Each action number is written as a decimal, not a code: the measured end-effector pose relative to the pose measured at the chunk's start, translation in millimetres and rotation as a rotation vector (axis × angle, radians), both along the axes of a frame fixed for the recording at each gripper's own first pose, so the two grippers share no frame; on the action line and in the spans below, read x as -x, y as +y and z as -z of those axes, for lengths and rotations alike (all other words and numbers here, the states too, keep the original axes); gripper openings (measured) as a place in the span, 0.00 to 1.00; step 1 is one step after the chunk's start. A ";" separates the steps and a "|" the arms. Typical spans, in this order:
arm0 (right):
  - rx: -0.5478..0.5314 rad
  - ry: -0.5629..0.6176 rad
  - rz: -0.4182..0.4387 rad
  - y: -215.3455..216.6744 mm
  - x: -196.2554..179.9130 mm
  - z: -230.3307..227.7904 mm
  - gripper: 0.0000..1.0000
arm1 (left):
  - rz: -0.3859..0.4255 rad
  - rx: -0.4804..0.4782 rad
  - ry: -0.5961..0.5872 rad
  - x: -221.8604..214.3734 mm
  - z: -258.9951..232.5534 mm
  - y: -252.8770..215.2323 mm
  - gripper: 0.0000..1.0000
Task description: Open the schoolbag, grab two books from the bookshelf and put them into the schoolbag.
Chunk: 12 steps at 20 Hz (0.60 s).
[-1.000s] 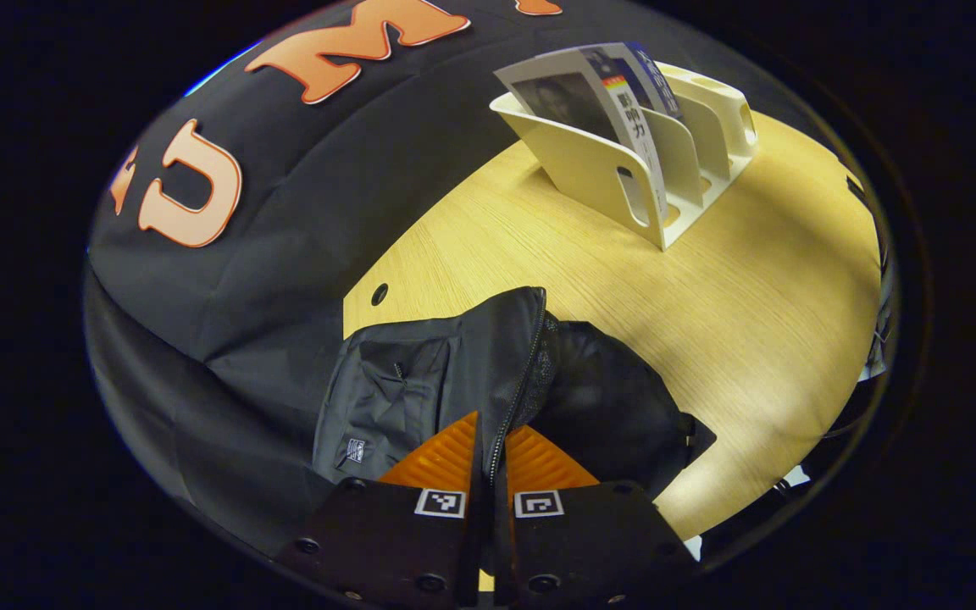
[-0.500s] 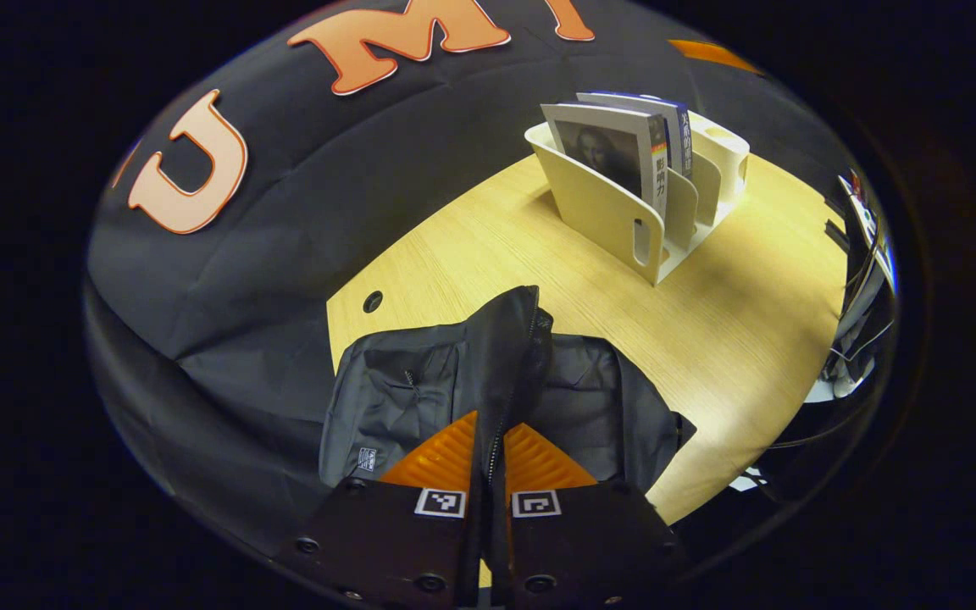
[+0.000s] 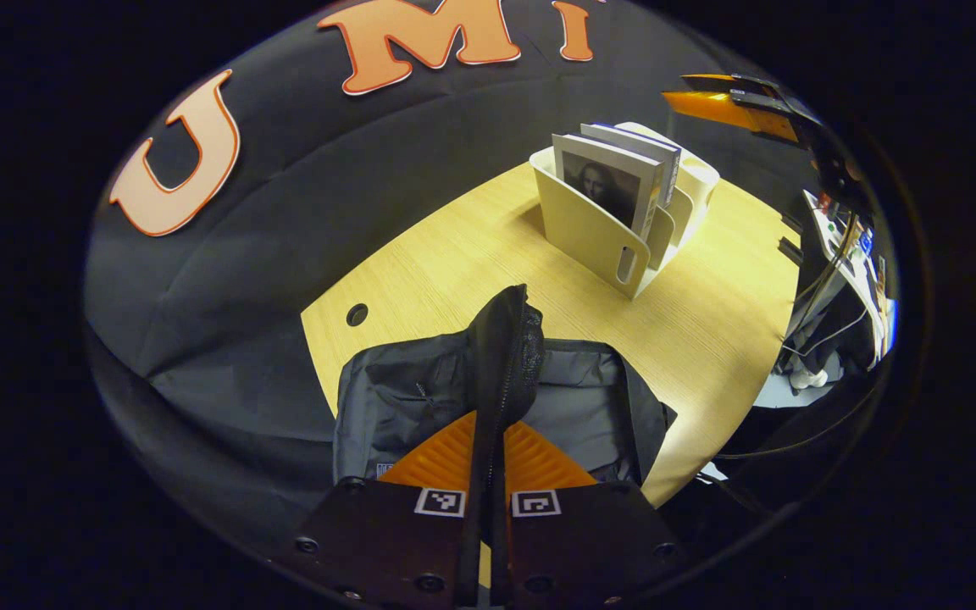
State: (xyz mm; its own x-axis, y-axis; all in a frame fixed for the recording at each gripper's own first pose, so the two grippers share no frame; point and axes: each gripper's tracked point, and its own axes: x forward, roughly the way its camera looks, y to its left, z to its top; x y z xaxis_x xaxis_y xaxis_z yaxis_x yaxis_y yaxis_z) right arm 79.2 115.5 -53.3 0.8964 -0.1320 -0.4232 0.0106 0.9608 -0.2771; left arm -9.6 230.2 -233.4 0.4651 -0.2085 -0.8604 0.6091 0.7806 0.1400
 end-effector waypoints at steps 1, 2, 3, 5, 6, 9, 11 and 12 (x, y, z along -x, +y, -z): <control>-0.004 0.023 0.003 0.4 -0.4 0.3 1.00 | 0.010 0.010 0.005 -2.3 -2.6 1.2 0.06; -0.010 0.043 0.001 2.8 -1.8 1.3 1.00 | 0.016 0.014 0.007 -4.7 -5.8 3.3 0.06; -0.014 0.069 0.003 4.4 -6.0 4.8 1.00 | 0.022 0.020 0.010 -7.1 -7.7 5.9 0.06; -0.039 0.123 0.002 11.4 -10.7 10.6 1.00 | 0.029 0.022 0.009 -10.4 -11.4 9.1 0.06; -0.056 0.148 -0.005 14.5 -13.3 13.3 1.00 | 0.029 0.022 0.010 -11.1 -12.9 8.9 0.06; -0.112 0.234 -0.022 22.5 -24.1 31.7 1.00 | 0.038 0.034 0.020 -10.5 -12.7 3.6 0.06; -0.141 0.284 -0.034 21.6 -30.4 43.1 1.00 | 0.033 0.030 0.024 -10.1 -11.2 3.1 0.06; -0.154 0.306 -0.048 25.2 -35.6 49.7 1.00 | 0.025 0.025 0.029 -10.0 -9.8 2.6 0.06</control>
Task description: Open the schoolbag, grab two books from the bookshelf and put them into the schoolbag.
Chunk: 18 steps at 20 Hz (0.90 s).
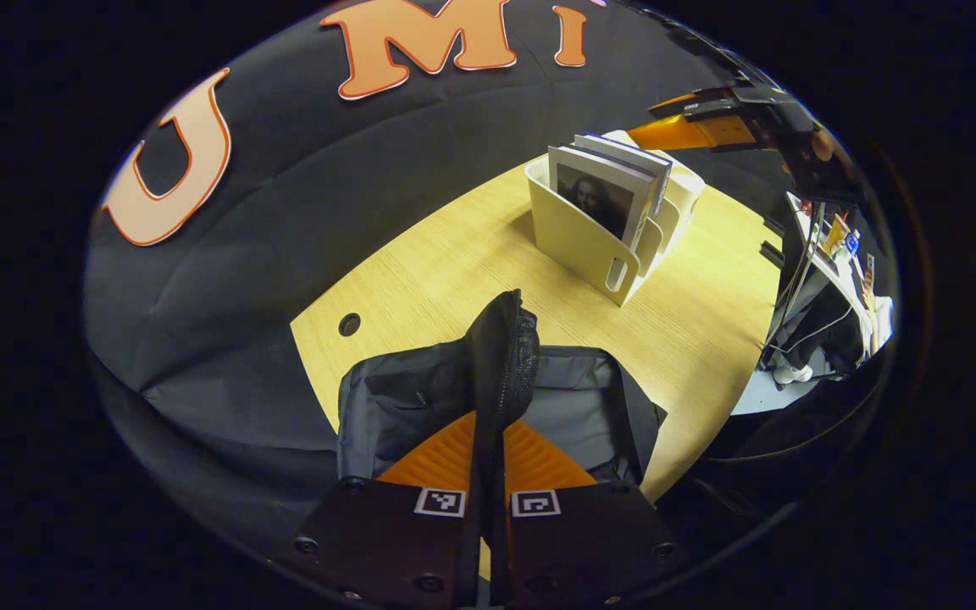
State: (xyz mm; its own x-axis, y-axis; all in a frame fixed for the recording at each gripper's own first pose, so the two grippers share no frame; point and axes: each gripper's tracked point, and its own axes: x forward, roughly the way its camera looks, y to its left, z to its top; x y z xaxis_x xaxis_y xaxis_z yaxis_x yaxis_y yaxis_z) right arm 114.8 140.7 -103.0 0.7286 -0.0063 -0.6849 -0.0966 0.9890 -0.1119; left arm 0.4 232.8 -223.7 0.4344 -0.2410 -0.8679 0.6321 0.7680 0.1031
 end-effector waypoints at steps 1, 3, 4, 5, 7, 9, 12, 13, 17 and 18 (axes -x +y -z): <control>-0.012 0.017 -0.010 2.9 -6.0 5.3 1.00 | -0.007 -0.002 0.003 -0.3 0.3 -1.6 0.06; -0.017 0.048 -0.014 2.3 -17.2 14.1 1.00 | -0.022 -0.005 0.006 0.2 -0.6 -2.7 0.06; -0.028 0.070 -0.020 2.2 -23.2 20.7 1.00 | -0.034 -0.003 0.009 -0.5 0.6 -3.7 0.06; -0.036 0.099 -0.023 2.0 -27.9 27.3 1.00 | -0.049 -0.004 0.014 0.7 2.0 -3.4 0.06; -0.049 0.163 -0.029 -0.1 -32.2 40.1 1.00 | -0.070 -0.001 0.020 1.5 3.2 -4.6 0.06; -0.062 0.225 -0.030 -1.4 -37.4 50.7 1.00 | -0.088 -0.003 0.022 -0.8 4.7 -5.1 0.06; -0.108 0.297 -0.034 0.9 -45.3 66.0 1.00 | -0.105 -0.003 0.036 0.4 8.5 -7.7 0.06; -0.112 0.314 -0.034 -0.3 -51.0 72.4 1.00 | -0.114 -0.005 0.041 1.6 9.5 -7.4 0.06; -0.097 0.381 -0.027 -3.5 -61.7 84.3 1.00 | -0.132 -0.007 0.046 -1.6 14.8 -5.8 0.06; -0.096 0.395 -0.030 -1.9 -64.7 85.2 1.00 | -0.139 -0.011 0.048 -2.1 13.6 -5.1 0.06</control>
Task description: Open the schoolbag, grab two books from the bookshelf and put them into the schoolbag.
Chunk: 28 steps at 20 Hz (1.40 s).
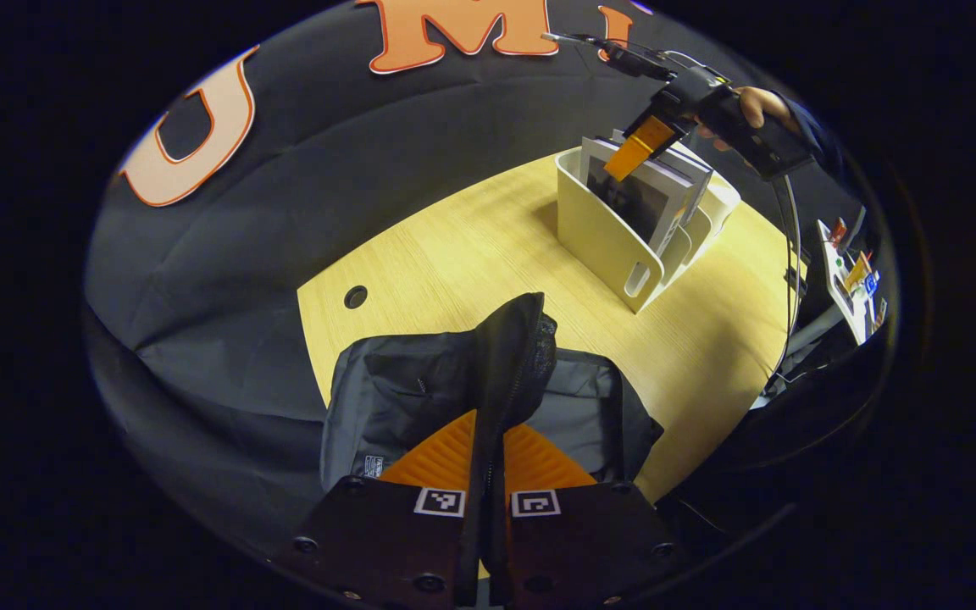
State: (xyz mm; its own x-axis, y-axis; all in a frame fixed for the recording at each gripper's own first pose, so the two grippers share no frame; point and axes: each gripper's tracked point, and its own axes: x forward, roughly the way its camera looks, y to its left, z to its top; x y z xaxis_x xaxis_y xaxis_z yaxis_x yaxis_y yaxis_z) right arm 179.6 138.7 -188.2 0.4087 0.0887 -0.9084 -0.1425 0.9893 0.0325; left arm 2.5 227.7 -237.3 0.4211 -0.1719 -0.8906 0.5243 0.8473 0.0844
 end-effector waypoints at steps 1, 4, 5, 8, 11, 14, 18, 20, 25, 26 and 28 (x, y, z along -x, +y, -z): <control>0.007 0.015 -0.004 0.3 -1.1 3.1 1.00 | -0.005 -0.003 -0.001 0.1 -0.6 -0.3 0.06; 0.021 0.044 -0.007 2.3 -5.8 9.5 0.92 | -0.016 -0.001 0.005 2.5 -0.3 -2.4 0.06; 0.022 0.057 -0.002 2.8 -5.6 12.0 0.87 | -0.020 0.002 0.007 3.4 0.6 -2.4 0.06; 0.021 0.094 0.020 1.8 -2.1 17.7 0.69 | -0.032 -0.001 0.014 4.8 4.0 -1.7 0.06; 0.017 0.110 0.030 1.7 -1.0 20.3 0.45 | -0.036 -0.007 0.021 5.6 6.9 -2.1 0.06; 0.026 0.122 0.043 -1.0 2.1 17.0 0.34 | -0.034 -0.010 0.027 5.2 12.0 -7.1 0.06; 0.014 0.124 0.046 -4.2 10.0 15.0 0.35 | -0.049 -0.012 0.038 2.7 16.5 -7.3 0.06; -0.008 0.122 0.071 -3.8 17.6 12.2 0.41 | -0.037 -0.010 0.040 2.9 15.5 -7.3 0.06; -0.048 0.099 0.142 -5.7 48.3 -6.1 0.33 | 0.044 -0.025 0.057 2.0 15.7 -2.6 0.06; -0.049 0.092 0.162 -8.7 56.0 -9.0 0.33 | 0.062 -0.026 0.059 0.7 16.0 -1.2 0.06; -0.045 0.076 0.198 -14.0 70.6 -16.7 0.33 | 0.102 -0.023 0.057 -1.8 15.7 -1.2 0.06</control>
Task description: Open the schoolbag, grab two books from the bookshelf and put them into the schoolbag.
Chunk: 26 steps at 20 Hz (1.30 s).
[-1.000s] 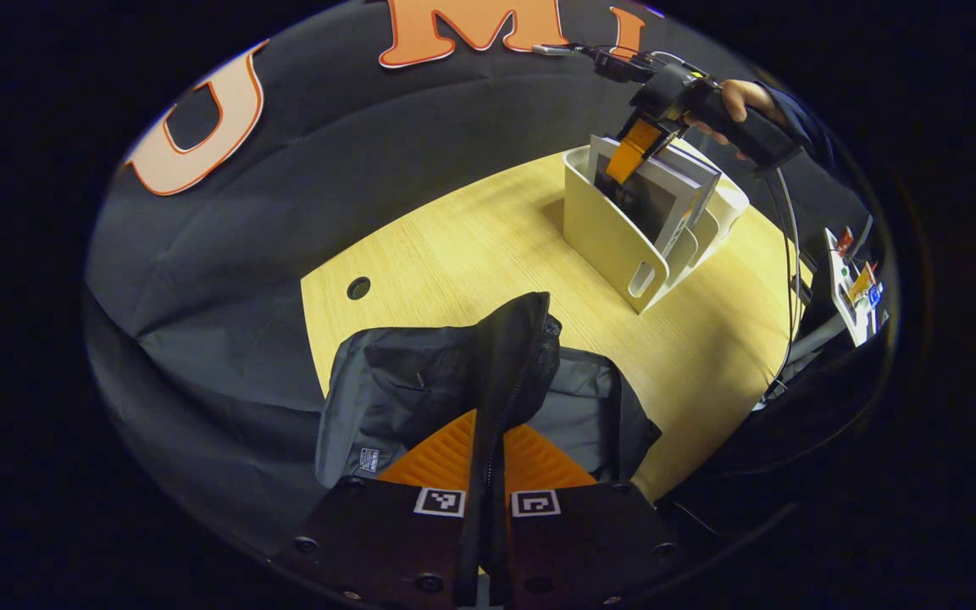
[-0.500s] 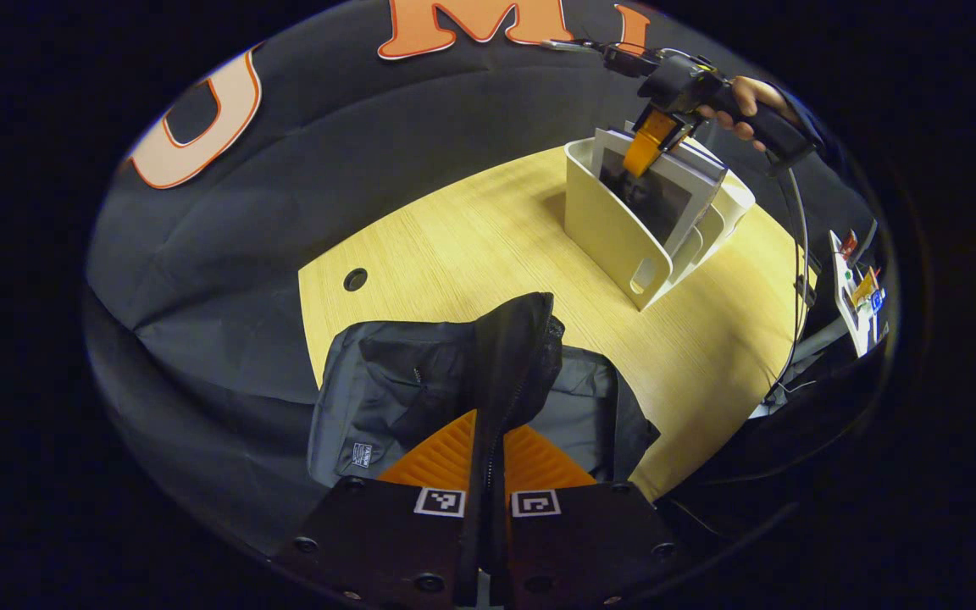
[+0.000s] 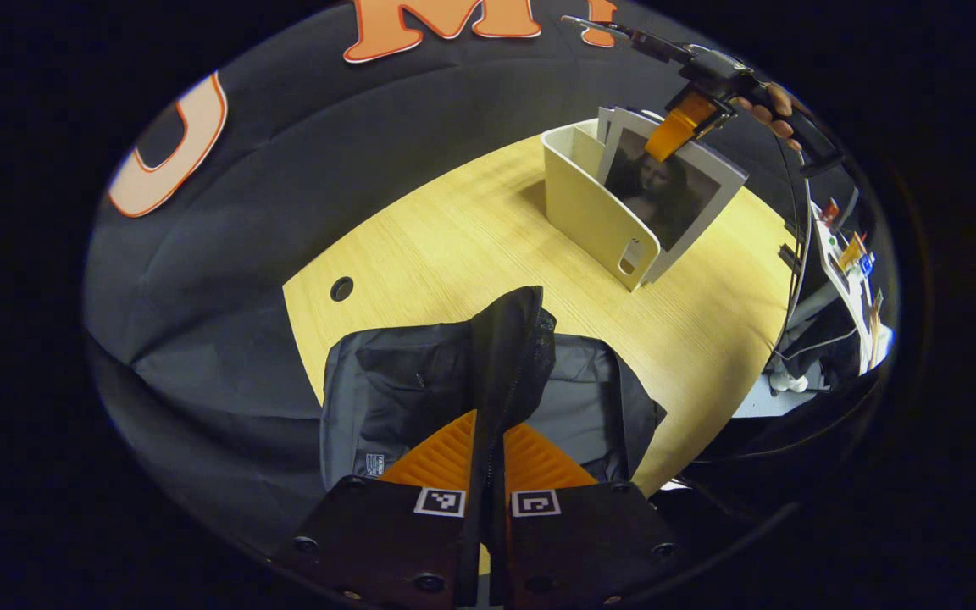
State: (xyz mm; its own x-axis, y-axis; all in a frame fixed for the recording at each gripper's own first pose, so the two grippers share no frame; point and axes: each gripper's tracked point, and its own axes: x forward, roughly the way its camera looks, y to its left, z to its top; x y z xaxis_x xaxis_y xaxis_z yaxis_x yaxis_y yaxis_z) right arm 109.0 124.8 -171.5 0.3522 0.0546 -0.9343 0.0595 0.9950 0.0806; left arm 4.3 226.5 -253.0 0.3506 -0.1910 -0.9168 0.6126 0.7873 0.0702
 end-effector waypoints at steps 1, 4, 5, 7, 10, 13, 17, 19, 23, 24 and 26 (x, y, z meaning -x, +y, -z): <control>0.002 -0.007 0.017 -2.5 6.6 -4.5 0.33 | 0.019 0.003 0.001 1.4 -0.2 0.2 0.06; -0.016 -0.034 0.051 -4.5 31.3 -14.8 0.33 | 0.055 0.013 0.007 3.1 1.0 0.1 0.06; -0.017 -0.039 0.062 -5.8 39.9 -16.6 0.33 | 0.065 0.019 0.009 4.0 1.0 -0.8 0.06; -0.013 -0.044 0.080 -8.7 59.5 -20.9 0.33 | 0.086 0.024 0.010 5.2 1.2 -1.5 0.06; -0.020 -0.056 0.103 -9.8 83.2 -26.2 0.33 | 0.106 0.028 0.011 8.2 0.5 -1.0 0.06; -0.026 -0.066 0.120 -8.0 107.2 -30.8 0.33 | 0.122 0.030 0.008 10.0 0.4 -2.4 0.06; -0.053 -0.080 0.157 -4.0 137.4 -30.1 0.33 | 0.146 0.035 0.008 14.0 1.4 -3.1 0.06; -0.079 -0.087 0.181 -0.7 152.7 -27.7 0.32 | 0.155 0.035 0.008 15.2 2.0 -3.7 0.06; -0.150 -0.103 0.238 8.1 179.6 -21.9 0.31 | 0.170 0.036 0.004 16.2 -0.5 -4.9 0.06; -0.168 -0.108 0.251 10.9 183.3 -19.1 0.31 | 0.174 0.037 0.003 16.1 -1.5 -5.5 0.06; -0.218 -0.122 0.282 16.8 189.0 -17.3 0.31 | 0.179 0.037 0.002 17.2 -3.1 -6.7 0.06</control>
State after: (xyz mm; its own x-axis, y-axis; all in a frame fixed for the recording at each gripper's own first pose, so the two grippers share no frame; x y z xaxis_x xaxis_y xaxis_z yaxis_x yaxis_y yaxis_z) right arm -79.9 141.6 -154.2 0.4899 0.1328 -0.8616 0.3058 0.8993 0.3125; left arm -12.9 219.8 -249.9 0.3060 -0.2842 -0.9086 0.7436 0.6673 0.0417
